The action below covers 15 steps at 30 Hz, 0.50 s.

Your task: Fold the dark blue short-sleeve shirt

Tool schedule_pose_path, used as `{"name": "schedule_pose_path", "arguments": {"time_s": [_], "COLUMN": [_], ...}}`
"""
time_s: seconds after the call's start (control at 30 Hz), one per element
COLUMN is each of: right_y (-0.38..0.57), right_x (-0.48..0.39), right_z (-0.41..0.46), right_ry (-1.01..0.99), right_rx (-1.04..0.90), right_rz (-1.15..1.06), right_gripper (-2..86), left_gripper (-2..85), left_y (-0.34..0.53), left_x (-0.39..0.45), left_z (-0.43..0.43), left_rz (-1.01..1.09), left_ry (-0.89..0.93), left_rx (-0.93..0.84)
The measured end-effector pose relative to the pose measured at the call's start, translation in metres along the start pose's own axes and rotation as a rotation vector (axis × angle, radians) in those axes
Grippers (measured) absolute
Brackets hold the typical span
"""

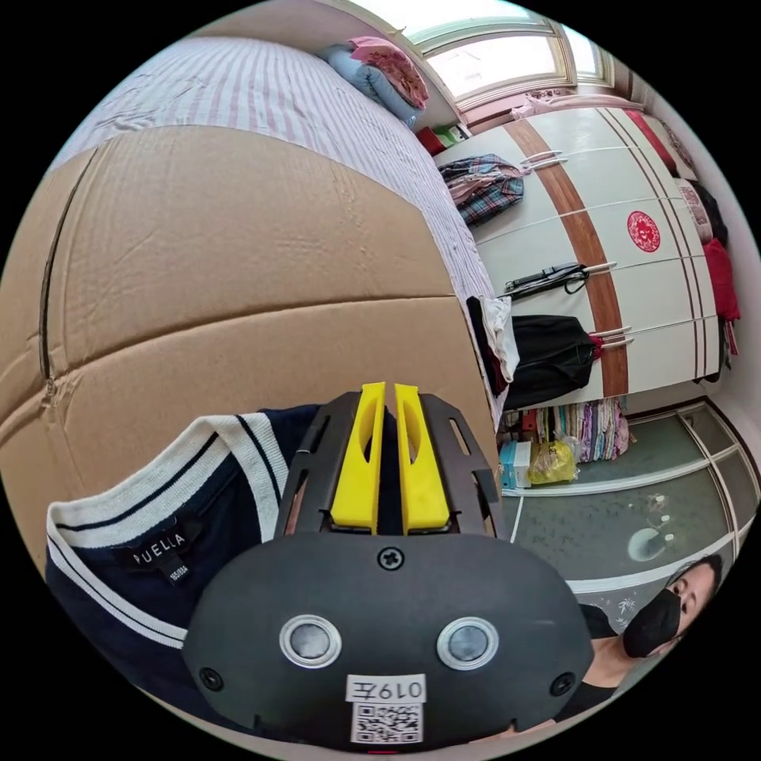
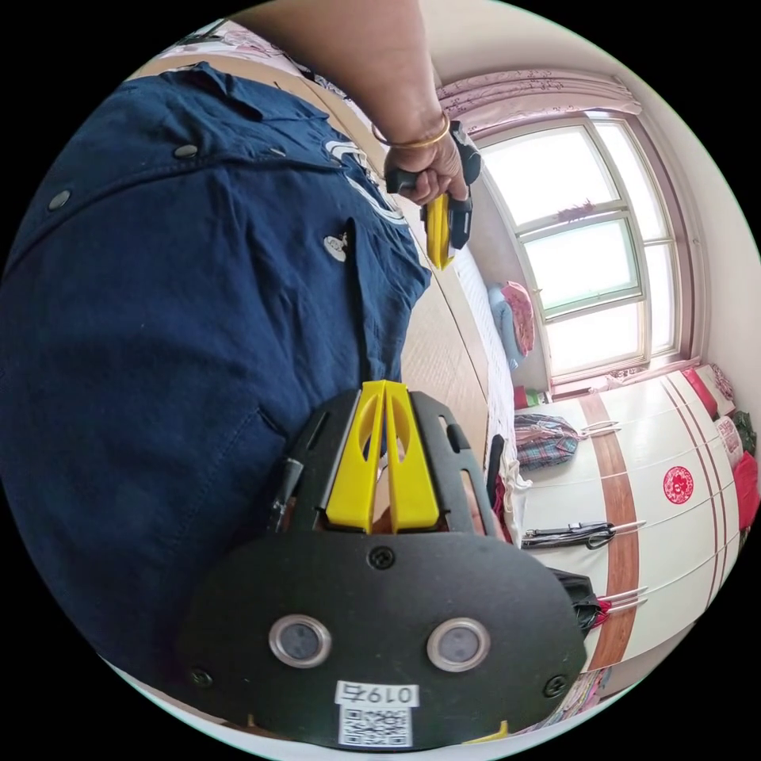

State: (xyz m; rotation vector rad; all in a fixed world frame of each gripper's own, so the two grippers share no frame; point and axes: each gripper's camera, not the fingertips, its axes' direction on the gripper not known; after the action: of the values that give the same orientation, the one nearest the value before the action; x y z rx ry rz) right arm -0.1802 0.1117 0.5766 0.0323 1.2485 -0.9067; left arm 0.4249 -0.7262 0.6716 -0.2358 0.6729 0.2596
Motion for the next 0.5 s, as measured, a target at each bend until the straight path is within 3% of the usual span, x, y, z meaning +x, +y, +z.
{"name": "schedule_pose_path", "arguments": {"time_s": [0.17, 0.5], "right_y": [-0.004, -0.015], "right_x": [-0.005, -0.016], "right_z": [-0.005, -0.018], "right_ry": [0.001, 0.005], "right_rx": [0.003, -0.004], "right_rz": [0.0, 0.003], "right_gripper": [-0.8, -0.7], "left_gripper": [6.4, 7.9], "left_y": [0.038, 0.065], "left_x": [0.018, -0.009], "left_z": [-0.005, 0.003], "left_rz": [0.07, -0.053], "left_ry": [-0.034, 0.088], "left_rx": [-0.098, -0.118]}}
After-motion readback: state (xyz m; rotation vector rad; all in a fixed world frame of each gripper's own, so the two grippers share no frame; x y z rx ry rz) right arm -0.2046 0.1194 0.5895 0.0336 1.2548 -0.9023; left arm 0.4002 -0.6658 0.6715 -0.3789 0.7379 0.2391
